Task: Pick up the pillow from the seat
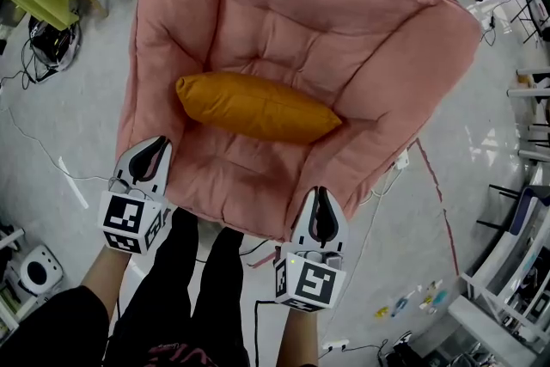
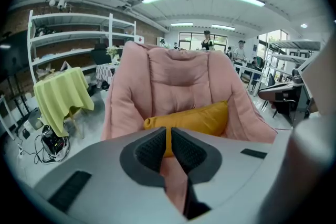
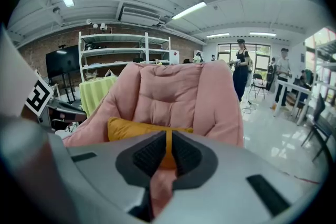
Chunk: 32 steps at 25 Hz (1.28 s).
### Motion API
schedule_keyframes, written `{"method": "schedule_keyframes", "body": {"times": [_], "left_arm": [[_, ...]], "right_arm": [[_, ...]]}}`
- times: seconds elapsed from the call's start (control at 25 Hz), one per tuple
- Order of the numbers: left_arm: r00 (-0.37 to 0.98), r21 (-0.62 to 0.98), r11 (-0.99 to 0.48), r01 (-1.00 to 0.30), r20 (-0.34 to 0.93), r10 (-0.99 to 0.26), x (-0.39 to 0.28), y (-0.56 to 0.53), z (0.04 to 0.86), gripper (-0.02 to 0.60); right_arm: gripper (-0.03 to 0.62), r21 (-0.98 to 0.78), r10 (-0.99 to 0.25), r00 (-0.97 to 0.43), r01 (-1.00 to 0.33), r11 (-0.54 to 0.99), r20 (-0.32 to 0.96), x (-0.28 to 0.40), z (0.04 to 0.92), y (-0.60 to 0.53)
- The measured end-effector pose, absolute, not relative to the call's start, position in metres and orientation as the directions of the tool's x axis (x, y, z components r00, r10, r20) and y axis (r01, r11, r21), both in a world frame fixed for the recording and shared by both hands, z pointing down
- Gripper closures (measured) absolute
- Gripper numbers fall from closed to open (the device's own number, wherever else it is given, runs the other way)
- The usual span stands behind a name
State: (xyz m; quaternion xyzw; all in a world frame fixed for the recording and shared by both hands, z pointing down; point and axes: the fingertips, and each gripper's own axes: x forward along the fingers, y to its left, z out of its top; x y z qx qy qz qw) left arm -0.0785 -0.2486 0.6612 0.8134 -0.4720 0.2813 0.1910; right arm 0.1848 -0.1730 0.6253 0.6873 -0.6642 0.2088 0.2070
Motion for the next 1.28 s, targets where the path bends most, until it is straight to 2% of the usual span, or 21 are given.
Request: {"method": "schedule_keyframes", "body": {"times": [0.16, 0.2, 0.24, 0.28, 0.4, 0.56, 0.8, 1.28], "left_arm": [[0.409, 0.072, -0.483, -0.873, 0.649, -0.642, -0.075, -0.255, 0.678, 0.552], [0.414, 0.082, -0.487, -0.87, 0.657, -0.63, -0.073, -0.256, 0.683, 0.493], [0.418, 0.089, -0.49, -0.867, 0.666, -0.618, -0.073, -0.257, 0.688, 0.451], [0.419, 0.095, -0.49, -0.867, 0.672, -0.61, -0.072, -0.259, 0.693, 0.436], [0.421, 0.115, -0.481, -0.869, 0.682, -0.598, -0.071, -0.266, 0.706, 0.408], [0.437, 0.157, -0.473, -0.867, 0.695, -0.571, -0.062, -0.276, 0.726, 0.313], [0.416, 0.154, -0.448, -0.88, 0.703, -0.576, -0.069, -0.3, 0.752, 0.262], [0.413, 0.21, -0.393, -0.895, 0.722, -0.555, -0.059, -0.326, 0.784, 0.224]], "right_arm": [[0.571, 0.004, -0.821, 0.022, -1.0, -0.024, 0.57, 0.187, 0.642, -0.179], [0.556, -0.001, -0.817, 0.015, -1.0, -0.019, 0.577, 0.188, 0.646, -0.181], [0.49, -0.008, -0.811, 0.006, -1.0, -0.014, 0.584, 0.188, 0.652, -0.183], [0.454, -0.015, -0.806, -0.002, -1.0, -0.009, 0.592, 0.188, 0.657, -0.185], [0.415, -0.024, -0.796, -0.014, -1.0, 0.0, 0.605, 0.19, 0.672, -0.192], [0.339, -0.049, -0.78, -0.046, -0.999, 0.02, 0.624, 0.191, 0.694, -0.201], [0.29, -0.056, -0.756, -0.053, -0.998, 0.022, 0.653, 0.189, 0.729, -0.218], [0.258, -0.085, -0.722, -0.044, -0.996, -0.021, 0.691, 0.201, 0.776, -0.249]]}}
